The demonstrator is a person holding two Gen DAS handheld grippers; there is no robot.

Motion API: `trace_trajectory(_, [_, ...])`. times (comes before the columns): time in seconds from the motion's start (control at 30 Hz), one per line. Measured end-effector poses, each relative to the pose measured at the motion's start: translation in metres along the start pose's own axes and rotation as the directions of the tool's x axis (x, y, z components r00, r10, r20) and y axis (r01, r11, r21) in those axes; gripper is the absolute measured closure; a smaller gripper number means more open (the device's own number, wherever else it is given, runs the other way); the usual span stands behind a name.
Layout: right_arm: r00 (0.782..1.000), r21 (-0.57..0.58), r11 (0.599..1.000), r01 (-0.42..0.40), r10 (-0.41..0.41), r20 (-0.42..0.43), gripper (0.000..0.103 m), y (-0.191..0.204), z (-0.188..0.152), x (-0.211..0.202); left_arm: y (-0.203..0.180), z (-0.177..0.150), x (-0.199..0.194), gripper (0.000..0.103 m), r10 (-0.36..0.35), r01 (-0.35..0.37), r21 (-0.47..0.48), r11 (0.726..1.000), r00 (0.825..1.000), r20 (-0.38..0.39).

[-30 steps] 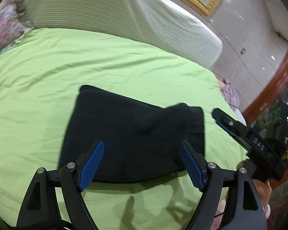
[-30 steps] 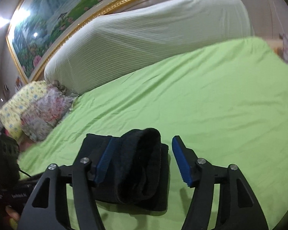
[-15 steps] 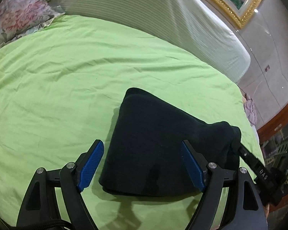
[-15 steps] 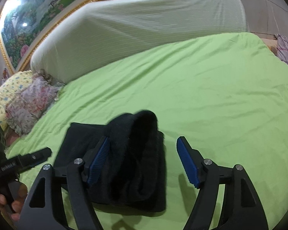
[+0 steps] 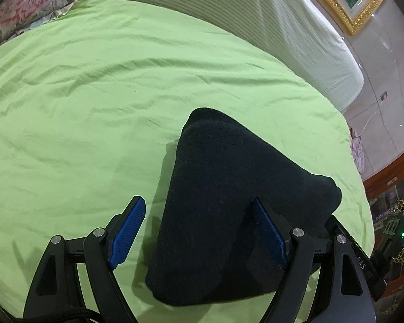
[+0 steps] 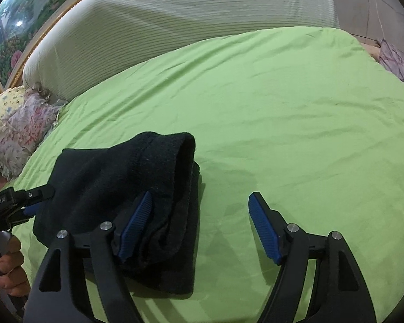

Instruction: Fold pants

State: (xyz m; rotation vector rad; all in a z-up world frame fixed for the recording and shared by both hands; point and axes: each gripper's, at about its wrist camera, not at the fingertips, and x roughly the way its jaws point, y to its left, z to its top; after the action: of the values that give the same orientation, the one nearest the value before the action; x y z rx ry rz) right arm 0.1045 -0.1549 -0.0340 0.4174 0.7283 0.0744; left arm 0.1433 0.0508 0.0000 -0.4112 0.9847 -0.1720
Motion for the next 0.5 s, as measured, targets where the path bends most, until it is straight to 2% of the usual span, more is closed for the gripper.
trace_trajectory(0.3, [0.999,0.026,0.999,-0.022,0.023,-0.026,0.029,-0.003,-0.005,-0.007,0.011,0.003,0.024,0.015,0.004,-0.005,-0.014,1.000,1.000,-0.028])
trace_trajectory(0.5, [0.993,0.040,0.992,-0.115,0.117,-0.028,0.029,0.013,0.001,-0.013,0.009,0.004,0.020,0.015,0.007,-0.008,-0.014,1.000,1.000,-0.024])
